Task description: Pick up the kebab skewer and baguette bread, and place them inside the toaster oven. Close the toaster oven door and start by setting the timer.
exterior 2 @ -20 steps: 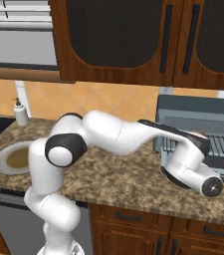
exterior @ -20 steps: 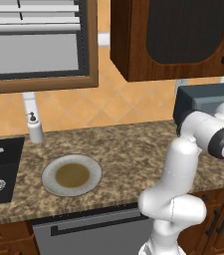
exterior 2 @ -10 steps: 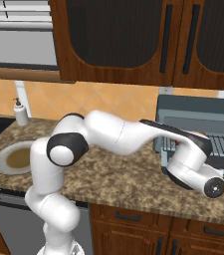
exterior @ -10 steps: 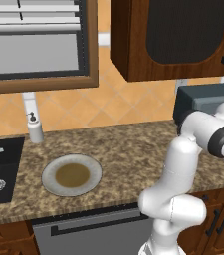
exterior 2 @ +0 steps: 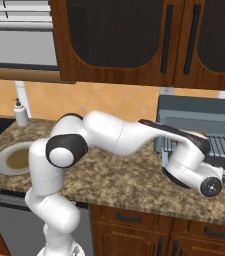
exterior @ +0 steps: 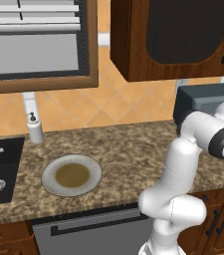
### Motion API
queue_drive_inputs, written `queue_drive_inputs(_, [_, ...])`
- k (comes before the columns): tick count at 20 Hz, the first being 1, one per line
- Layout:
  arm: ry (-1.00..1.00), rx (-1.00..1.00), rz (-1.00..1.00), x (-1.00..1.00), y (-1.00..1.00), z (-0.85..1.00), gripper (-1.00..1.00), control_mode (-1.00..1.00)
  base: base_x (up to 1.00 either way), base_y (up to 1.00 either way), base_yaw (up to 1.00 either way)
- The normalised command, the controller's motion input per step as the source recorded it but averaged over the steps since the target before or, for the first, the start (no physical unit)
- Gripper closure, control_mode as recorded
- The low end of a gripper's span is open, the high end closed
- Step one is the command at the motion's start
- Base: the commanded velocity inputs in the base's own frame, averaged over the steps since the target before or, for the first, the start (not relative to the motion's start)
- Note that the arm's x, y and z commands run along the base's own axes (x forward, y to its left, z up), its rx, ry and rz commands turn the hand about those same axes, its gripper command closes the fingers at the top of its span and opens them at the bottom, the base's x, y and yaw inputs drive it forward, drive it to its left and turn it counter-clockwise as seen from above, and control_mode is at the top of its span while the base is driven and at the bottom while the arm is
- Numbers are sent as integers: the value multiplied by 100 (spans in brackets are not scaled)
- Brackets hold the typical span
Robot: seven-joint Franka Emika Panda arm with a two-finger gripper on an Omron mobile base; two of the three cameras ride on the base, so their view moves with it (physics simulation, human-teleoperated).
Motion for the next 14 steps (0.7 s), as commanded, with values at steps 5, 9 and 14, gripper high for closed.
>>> queue_drive_inputs(5, [0,-2,-1,8,-2,0,-100,-100,0,0,0])
queue_drive_inputs(9, [0,-2,-2,17,-12,0,-100,-100,0,0,0])
queue_drive_inputs(14, [0,-3,-4,40,-7,-6,-100,-100,0,0,0])
